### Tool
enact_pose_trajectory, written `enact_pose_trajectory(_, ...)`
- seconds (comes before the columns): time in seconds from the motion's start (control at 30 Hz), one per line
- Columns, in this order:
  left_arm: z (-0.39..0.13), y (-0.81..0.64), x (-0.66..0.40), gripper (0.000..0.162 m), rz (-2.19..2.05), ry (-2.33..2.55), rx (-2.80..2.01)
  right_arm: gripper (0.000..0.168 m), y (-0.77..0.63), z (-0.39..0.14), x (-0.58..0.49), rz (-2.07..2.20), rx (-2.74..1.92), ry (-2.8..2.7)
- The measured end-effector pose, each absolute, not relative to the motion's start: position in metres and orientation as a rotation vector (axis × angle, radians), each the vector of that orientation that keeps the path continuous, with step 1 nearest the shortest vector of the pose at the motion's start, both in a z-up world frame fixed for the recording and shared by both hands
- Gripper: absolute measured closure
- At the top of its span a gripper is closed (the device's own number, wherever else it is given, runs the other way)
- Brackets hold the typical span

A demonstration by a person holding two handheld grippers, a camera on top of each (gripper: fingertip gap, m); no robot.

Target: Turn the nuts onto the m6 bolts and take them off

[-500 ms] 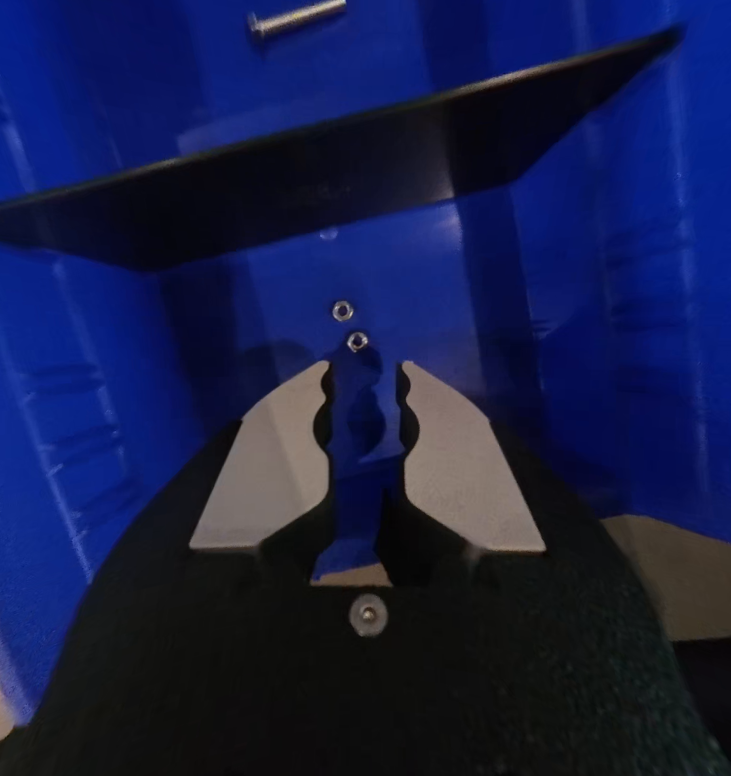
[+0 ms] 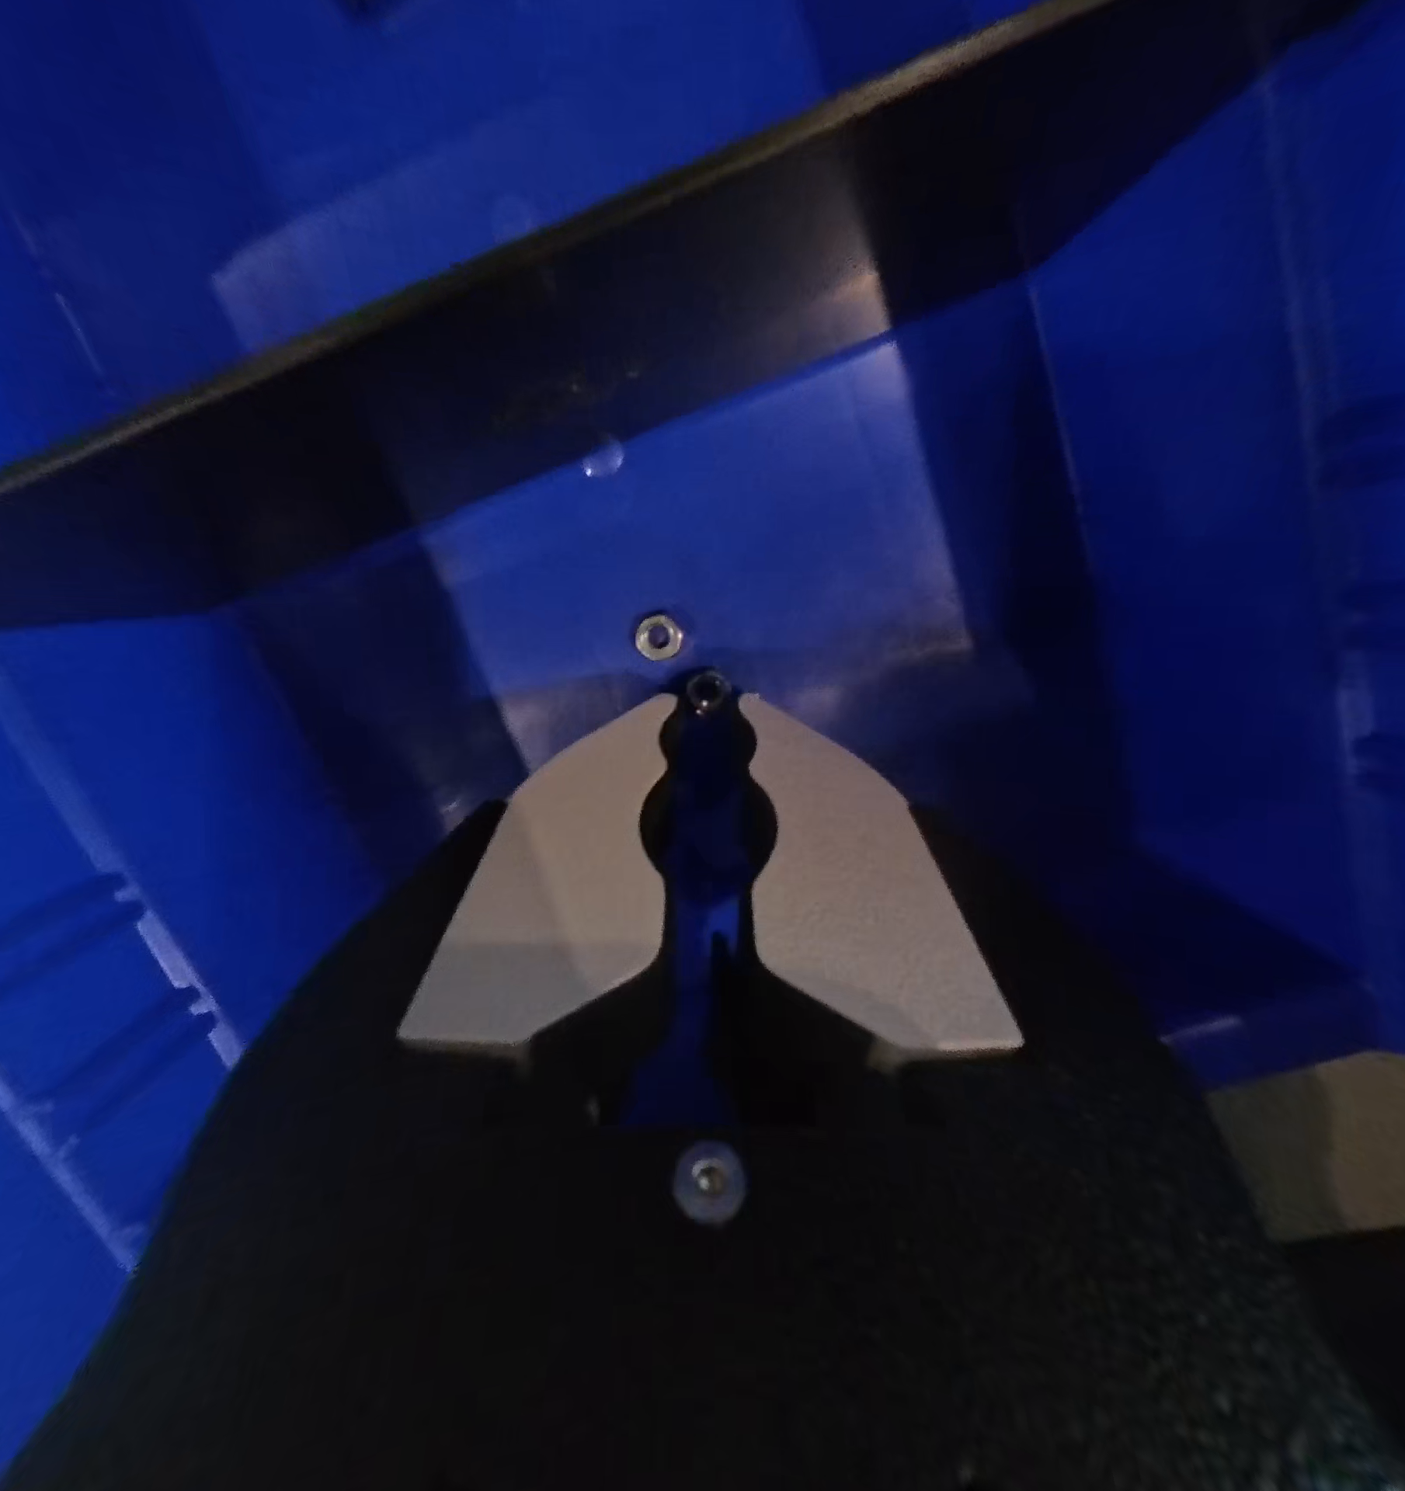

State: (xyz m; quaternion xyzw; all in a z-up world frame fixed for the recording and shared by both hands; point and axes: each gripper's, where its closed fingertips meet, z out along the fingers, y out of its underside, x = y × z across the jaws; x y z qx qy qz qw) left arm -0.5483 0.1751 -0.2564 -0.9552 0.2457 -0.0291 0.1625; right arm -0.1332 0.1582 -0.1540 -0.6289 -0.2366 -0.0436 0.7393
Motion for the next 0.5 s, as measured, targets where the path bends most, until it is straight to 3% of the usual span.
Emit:
enact_pose_trajectory(0.17, -0.236, 0.175, -0.543, 0.162, -0.023, 0.780, -2.565, 0.168, 0.157, -0.152, -0.131, -0.090, -1.371, -0.495)
enact_pose_trajectory(0.37, -0.146, 0.173, -0.510, 0.162, 0.062, 0.809, -2.234, 0.168, 0.158, -0.151, -0.129, -0.076, -1.372, -0.477)
enact_pose_trajectory(0.5, -0.157, 0.180, -0.516, 0.162, 0.122, 0.842, -2.300, 0.168, 0.157, -0.151, -0.129, -0.070, -1.372, -0.478)
